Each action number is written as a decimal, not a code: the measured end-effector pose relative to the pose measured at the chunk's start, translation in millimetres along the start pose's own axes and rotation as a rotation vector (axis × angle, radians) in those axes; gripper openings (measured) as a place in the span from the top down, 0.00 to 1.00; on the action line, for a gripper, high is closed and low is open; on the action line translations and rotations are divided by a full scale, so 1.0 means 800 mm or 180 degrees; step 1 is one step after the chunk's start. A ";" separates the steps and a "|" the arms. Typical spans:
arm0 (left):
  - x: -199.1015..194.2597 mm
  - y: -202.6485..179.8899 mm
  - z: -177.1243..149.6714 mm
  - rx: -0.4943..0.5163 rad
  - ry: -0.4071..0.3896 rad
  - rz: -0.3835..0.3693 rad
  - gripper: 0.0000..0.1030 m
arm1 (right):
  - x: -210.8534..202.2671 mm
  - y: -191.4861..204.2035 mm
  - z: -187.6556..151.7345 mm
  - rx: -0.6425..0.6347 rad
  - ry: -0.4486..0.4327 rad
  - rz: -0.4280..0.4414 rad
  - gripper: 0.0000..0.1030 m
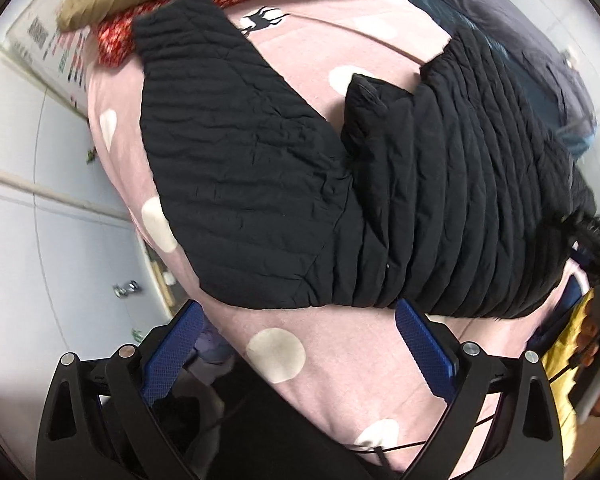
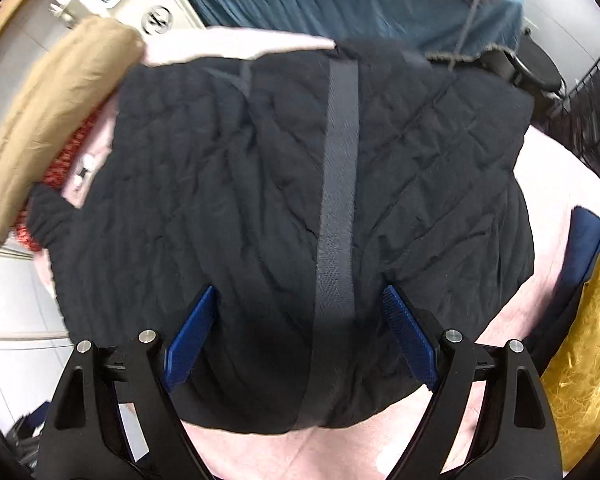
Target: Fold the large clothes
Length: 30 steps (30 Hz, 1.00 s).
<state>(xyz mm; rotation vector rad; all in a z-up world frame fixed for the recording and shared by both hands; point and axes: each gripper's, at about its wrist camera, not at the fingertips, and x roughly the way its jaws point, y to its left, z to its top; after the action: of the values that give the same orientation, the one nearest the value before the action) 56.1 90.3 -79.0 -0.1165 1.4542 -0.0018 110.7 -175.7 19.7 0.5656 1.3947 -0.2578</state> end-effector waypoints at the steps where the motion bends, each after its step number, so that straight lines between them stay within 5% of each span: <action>1: 0.000 0.002 0.001 -0.0057 -0.0013 -0.0071 0.08 | 0.003 0.001 0.001 -0.0005 0.0013 -0.0019 0.23; 7: -0.004 -0.006 0.013 -0.0109 -0.0083 -0.0464 0.09 | -0.023 0.011 -0.031 -0.0379 -0.0296 -0.0024 0.73; 13: -0.016 -0.035 0.040 0.0059 -0.0257 -0.0629 0.09 | -0.038 -0.025 -0.117 -0.0421 -0.0196 0.0034 0.91; 21: -0.006 -0.114 0.058 0.0789 -0.0349 -0.0593 0.09 | -0.008 -0.080 -0.271 -0.0507 0.0680 -0.0125 0.92; 25: 0.025 -0.173 0.052 0.1339 -0.0292 -0.0602 0.10 | -0.020 -0.109 -0.296 -0.0121 0.0731 -0.0053 0.92; 29: 0.073 -0.228 0.023 0.1921 0.0010 -0.0587 0.43 | -0.072 -0.118 -0.283 -0.0140 0.0264 -0.0312 0.84; 30: 0.080 -0.239 0.014 0.2038 0.0020 -0.0493 0.52 | -0.083 -0.116 -0.279 -0.0198 0.0154 -0.0373 0.67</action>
<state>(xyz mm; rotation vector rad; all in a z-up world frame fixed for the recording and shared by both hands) 88.2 -103.6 -126.2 0.2950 1.3851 -0.5890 -136.6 -148.5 47.5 0.4419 1.4801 -0.2952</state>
